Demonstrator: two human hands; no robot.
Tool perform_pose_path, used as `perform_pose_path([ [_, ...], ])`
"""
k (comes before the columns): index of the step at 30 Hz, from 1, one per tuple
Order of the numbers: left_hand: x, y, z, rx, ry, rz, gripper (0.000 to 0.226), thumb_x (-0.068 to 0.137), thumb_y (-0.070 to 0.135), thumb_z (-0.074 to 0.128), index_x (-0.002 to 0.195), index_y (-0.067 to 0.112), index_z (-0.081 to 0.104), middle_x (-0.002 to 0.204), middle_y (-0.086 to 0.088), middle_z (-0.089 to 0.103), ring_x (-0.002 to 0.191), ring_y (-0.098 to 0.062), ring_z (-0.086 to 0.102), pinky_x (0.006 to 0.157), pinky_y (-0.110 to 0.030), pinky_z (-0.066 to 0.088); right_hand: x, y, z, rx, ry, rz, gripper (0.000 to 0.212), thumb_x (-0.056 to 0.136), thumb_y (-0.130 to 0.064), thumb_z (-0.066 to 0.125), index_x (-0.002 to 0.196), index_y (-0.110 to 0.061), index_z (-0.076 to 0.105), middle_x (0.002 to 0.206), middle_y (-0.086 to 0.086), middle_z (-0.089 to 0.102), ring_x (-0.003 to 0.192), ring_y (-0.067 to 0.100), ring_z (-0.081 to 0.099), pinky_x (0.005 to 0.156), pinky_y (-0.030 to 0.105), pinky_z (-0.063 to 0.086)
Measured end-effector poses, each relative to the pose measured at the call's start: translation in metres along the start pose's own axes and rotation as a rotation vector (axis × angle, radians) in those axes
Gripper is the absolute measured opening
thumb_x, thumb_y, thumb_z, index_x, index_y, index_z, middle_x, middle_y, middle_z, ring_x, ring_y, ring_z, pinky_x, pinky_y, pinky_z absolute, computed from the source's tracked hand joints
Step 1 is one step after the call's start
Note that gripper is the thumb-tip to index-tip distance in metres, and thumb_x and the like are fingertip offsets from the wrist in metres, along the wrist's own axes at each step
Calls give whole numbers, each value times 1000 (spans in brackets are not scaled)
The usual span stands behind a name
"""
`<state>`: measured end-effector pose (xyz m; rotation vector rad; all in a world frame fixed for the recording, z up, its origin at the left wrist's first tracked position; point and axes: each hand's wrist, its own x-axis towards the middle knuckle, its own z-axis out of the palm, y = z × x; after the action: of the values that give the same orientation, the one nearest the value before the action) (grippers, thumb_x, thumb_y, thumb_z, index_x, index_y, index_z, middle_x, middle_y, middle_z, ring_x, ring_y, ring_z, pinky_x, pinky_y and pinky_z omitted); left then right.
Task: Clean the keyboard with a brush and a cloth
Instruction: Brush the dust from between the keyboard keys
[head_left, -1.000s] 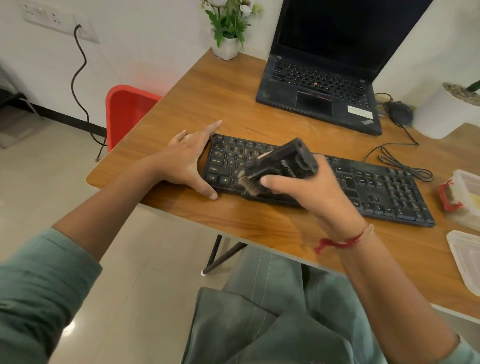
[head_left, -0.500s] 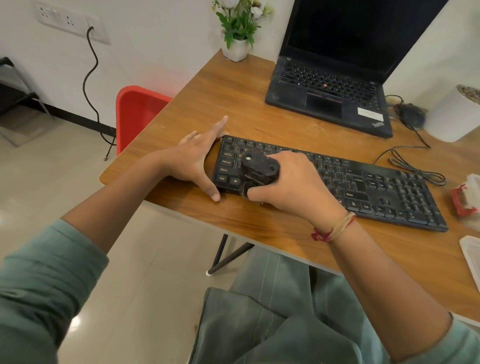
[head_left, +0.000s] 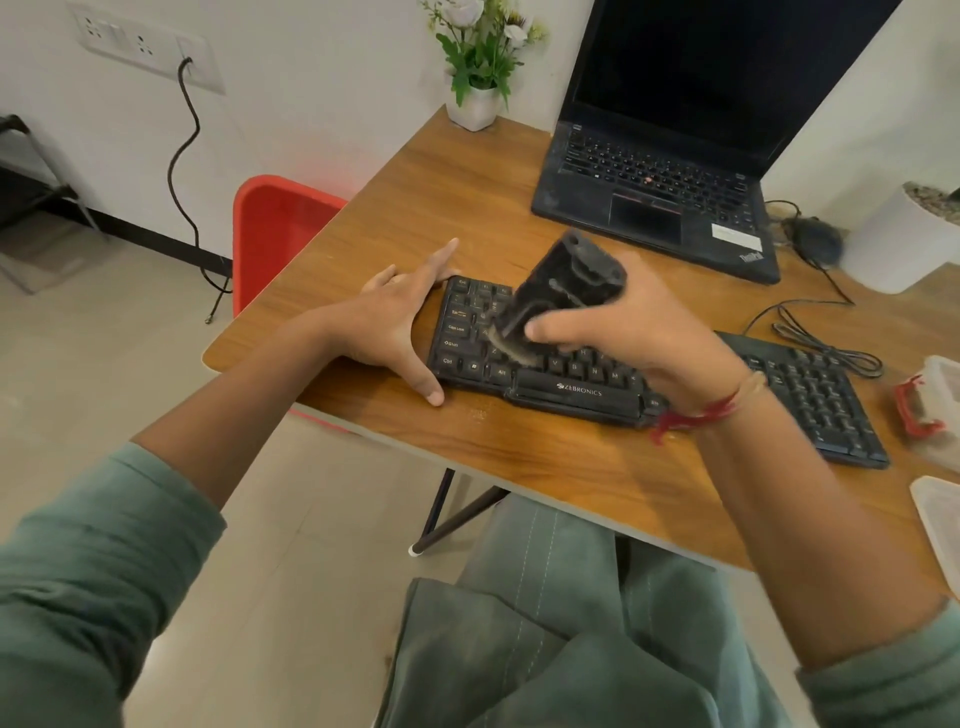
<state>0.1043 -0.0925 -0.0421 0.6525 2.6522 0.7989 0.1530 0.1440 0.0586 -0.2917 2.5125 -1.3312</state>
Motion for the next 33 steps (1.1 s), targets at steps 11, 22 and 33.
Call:
perform_pose_path([
  [11,1,0,0,-13,-7,-6,158,34,75,77,146,38,-28,161,4,15,148,-14,7,119,-38,-13,4,6,50,-531,84,-108,29,67,-33,74,59,-22,49,60,-9,52,56,8,48,53,25,35],
  [22,-1,2,0,-17,-1,7,156,35,74,76,147,36,-27,162,3,13,148,-13,7,118,-35,-13,5,14,15,-272,196,36,25,69,-23,78,74,-4,63,69,5,64,64,20,61,55,29,47],
  [33,1,-2,3,3,24,29,153,40,77,74,147,35,-26,161,5,17,148,-14,10,120,-40,-9,7,2,39,297,-84,126,24,73,-8,76,89,-20,63,87,1,72,79,12,70,58,21,55],
])
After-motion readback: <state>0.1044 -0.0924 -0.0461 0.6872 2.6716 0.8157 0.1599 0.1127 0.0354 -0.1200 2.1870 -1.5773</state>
